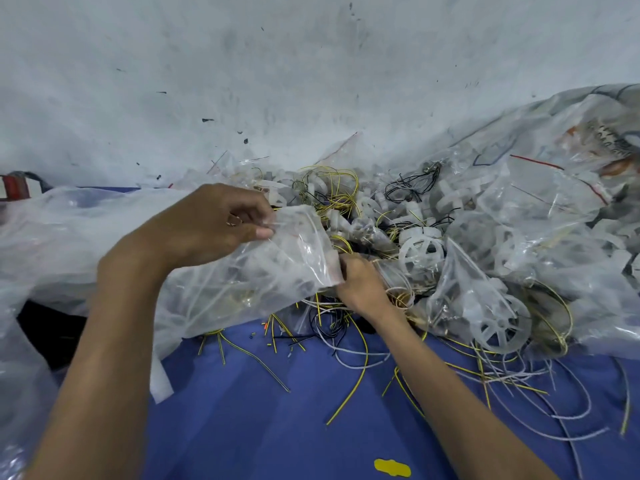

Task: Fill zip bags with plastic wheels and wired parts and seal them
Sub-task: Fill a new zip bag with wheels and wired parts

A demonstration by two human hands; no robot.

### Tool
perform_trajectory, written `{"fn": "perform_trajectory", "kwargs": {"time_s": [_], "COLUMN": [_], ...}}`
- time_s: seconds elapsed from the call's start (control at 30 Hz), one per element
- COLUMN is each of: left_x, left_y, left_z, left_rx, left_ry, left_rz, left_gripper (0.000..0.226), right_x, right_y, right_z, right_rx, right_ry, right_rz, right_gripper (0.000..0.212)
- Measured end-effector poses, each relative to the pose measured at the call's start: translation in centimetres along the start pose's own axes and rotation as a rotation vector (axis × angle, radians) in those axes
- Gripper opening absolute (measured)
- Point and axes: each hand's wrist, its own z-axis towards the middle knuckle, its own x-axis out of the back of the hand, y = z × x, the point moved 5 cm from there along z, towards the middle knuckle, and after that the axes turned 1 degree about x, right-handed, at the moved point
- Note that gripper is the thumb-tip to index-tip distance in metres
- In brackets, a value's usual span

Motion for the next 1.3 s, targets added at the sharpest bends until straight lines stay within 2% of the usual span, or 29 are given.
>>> {"fn": "perform_trajectory", "kwargs": {"time_s": [0.13,0.23,0.3,0.37,0.57,0.63,0.73,0.77,0.87,0.93,1.0,1.07,1.1,1.13,1.17,1.23,1.3], "left_x": [-0.6,-0.7,-0.7,-0.5,0.6,0.9,1.1,1.2,1.5,1.5,1.4,1.2,1.1,1.0,0.8,0.6,0.4], "left_y": [-0.6,-1.1,-1.2,-1.4,-2.0,-2.2,-2.5,-2.5,-2.5,-2.6,-2.7,-2.7,-2.6,-2.5,-2.4,-2.0,-1.3], "left_z": [-0.1,-0.1,-0.1,-0.2,-0.5,-0.6,-0.7,-0.7,-0.7,-0.7,-0.7,-0.6,-0.5,-0.5,-0.4,-0.3,-0.2], "left_rx": [0.034,0.051,0.060,0.072,0.082,0.094,0.109,0.112,0.109,0.112,0.114,0.115,0.114,0.109,0.101,0.076,0.051], "left_ry": [-0.071,-0.094,-0.086,-0.068,-0.022,-0.002,0.032,0.039,0.045,0.052,0.055,0.047,0.040,0.034,0.030,0.030,0.033], "left_rz": [-0.051,-0.053,-0.063,-0.071,-0.045,-0.044,-0.054,-0.051,-0.060,-0.072,-0.081,-0.074,-0.065,-0.055,-0.048,-0.050,-0.079], "left_gripper": [0.013,0.014,0.013,0.010,0.011,0.011,0.011,0.010,0.013,0.013,0.011,0.010,0.010,0.010,0.010,0.011,0.013], "right_x": [1.8,4.2,5.4,5.9,5.8,5.7,4.8,4.8,5.5,6.4,8.1,10.1,11.0,11.6,11.7,11.2,10.5], "right_y": [-0.2,-0.8,-0.9,-0.7,-1.6,-1.8,-1.6,-1.3,-0.3,0.3,0.2,-0.3,-0.6,-0.9,-1.2,-2.9,-4.3], "right_z": [0.4,0.6,0.5,0.4,-0.1,-0.1,-0.2,-0.3,-0.7,-0.8,-0.8,-0.1,0.0,-0.1,-0.2,-0.8,-1.6], "right_rx": [0.022,0.025,0.016,-0.035,0.162,0.198,0.172,0.135,-0.129,-0.237,-0.187,-0.096,-0.063,-0.049,-0.034,0.024,0.070], "right_ry": [0.044,0.001,0.045,0.099,0.162,0.073,-0.218,-0.273,-0.339,-0.357,-0.308,-0.109,0.000,0.055,0.035,-0.152,-0.290], "right_rz": [0.003,0.204,0.343,0.420,-0.054,-0.105,-0.175,-0.109,0.346,0.392,0.189,-0.080,-0.048,0.117,0.368,0.805,0.967], "right_gripper": [0.010,0.006,0.004,0.013,0.023,0.023,0.030,0.029,0.031,0.032,0.035,0.037,0.036,0.034,0.029,0.022,0.015]}}
